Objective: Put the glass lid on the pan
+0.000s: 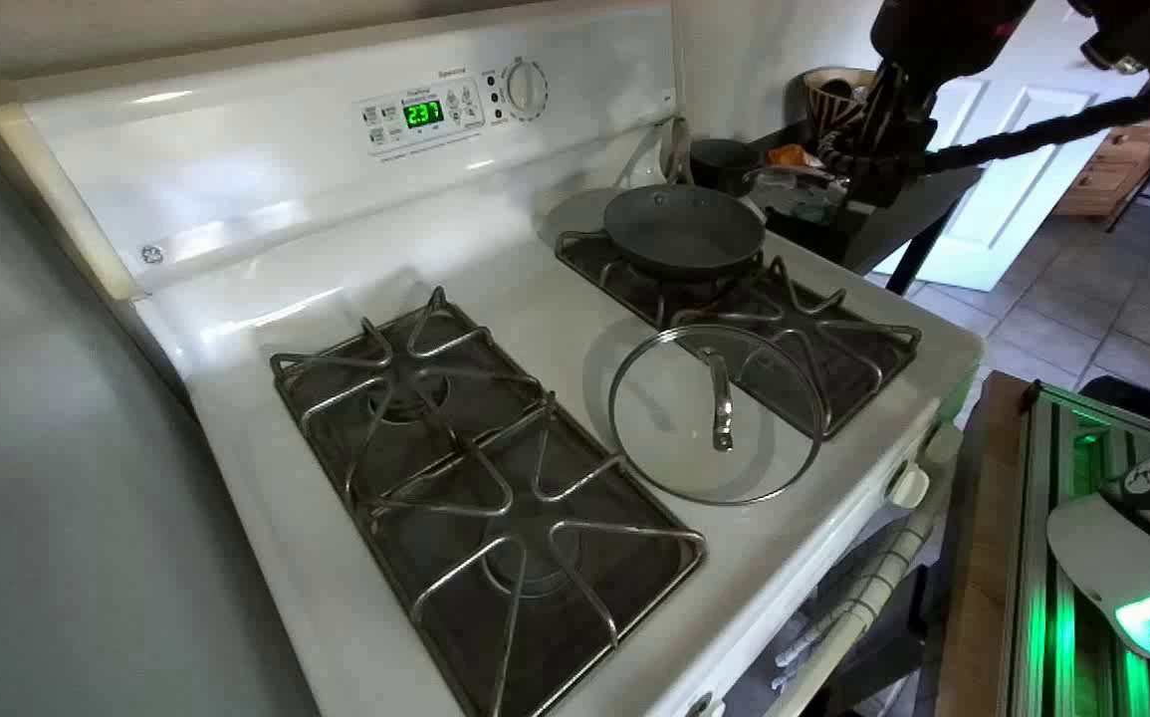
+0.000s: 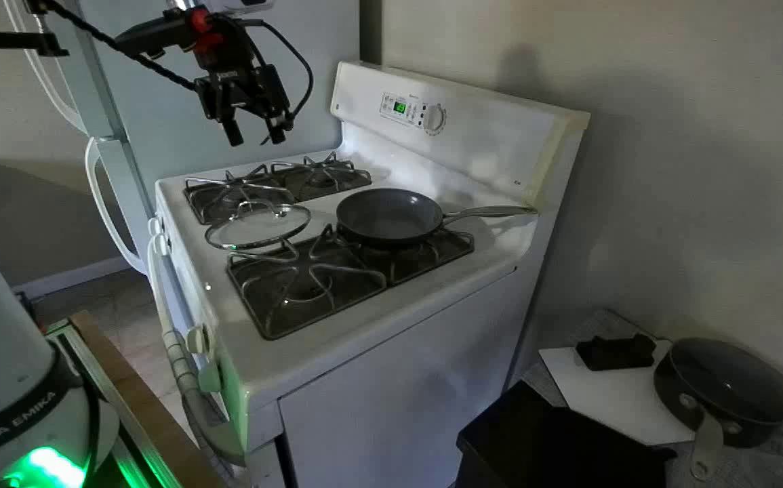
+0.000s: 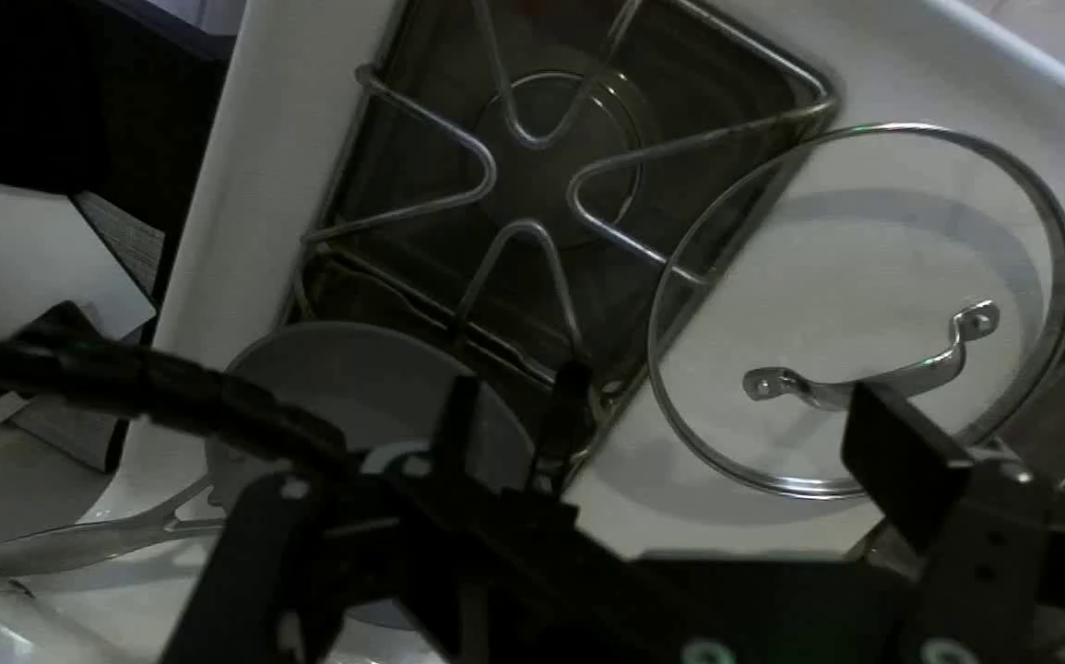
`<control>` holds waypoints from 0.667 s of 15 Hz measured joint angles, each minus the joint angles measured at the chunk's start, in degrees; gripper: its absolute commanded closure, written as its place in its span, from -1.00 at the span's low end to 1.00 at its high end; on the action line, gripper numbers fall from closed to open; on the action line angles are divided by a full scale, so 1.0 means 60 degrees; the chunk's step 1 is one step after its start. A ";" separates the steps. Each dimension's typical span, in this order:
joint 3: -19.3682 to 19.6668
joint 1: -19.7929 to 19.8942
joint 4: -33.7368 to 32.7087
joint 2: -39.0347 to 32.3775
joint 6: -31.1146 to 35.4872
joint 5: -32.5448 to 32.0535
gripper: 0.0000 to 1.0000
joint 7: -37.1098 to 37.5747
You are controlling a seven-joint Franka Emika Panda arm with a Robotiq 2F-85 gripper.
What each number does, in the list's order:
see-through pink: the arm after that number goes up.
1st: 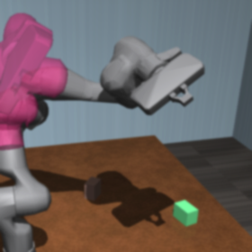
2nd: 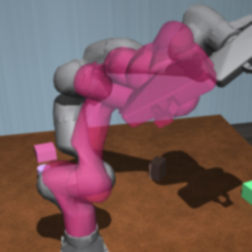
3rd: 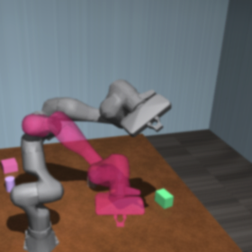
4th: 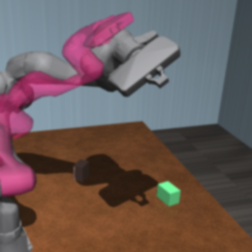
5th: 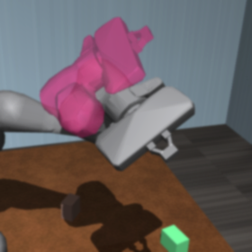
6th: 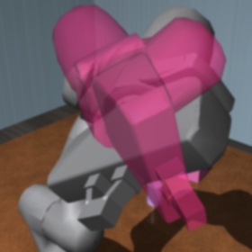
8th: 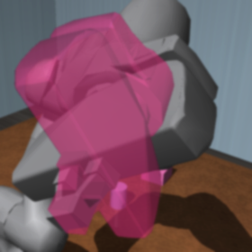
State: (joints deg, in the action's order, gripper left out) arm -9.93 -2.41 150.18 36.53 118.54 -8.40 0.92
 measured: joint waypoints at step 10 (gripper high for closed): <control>-0.0045 0.0082 -0.0003 -0.0070 0.0000 -0.0002 -1.00 0.0999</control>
State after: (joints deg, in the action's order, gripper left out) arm -10.20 -1.92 150.17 36.11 118.54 -8.42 6.92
